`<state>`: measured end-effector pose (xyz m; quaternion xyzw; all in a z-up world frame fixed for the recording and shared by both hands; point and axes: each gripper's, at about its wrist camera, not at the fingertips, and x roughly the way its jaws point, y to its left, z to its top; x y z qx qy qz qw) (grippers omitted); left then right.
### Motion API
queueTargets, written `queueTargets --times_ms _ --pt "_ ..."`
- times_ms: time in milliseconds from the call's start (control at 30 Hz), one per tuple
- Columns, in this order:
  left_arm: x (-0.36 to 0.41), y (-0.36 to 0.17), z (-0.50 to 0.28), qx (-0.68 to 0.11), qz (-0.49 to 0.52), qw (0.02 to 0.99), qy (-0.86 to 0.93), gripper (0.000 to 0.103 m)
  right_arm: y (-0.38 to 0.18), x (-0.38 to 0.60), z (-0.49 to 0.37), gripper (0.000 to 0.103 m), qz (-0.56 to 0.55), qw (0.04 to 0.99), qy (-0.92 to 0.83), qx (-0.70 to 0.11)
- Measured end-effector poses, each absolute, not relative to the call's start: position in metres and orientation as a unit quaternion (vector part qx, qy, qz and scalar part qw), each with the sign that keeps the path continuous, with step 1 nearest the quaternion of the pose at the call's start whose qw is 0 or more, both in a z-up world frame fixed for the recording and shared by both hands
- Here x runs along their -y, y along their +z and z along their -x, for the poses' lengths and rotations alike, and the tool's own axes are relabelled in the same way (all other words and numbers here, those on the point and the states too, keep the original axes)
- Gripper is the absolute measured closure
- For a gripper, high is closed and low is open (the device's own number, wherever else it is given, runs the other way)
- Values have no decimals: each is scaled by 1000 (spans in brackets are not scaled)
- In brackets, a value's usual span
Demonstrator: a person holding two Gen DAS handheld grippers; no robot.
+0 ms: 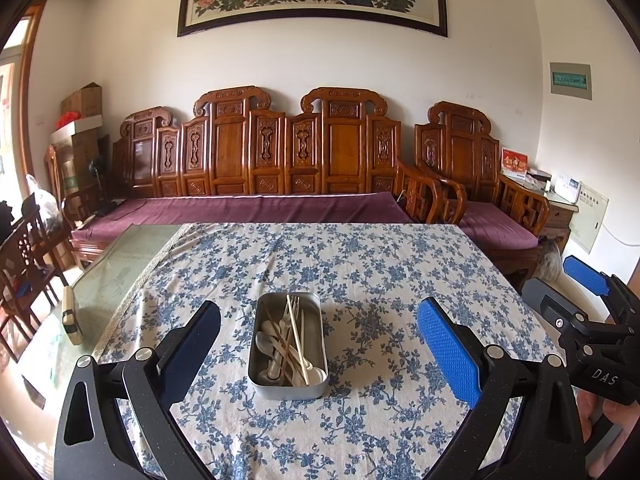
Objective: Organize utensils
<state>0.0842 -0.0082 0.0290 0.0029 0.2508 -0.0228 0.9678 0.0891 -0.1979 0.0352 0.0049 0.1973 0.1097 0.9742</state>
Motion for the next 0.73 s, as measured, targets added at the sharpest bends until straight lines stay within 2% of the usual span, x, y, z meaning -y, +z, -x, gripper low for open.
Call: queueTargets --times_ms 733 --pt "11 31 -83 -250 -1 968 -22 8 38 196 -87 3 -6 975 109 -194"
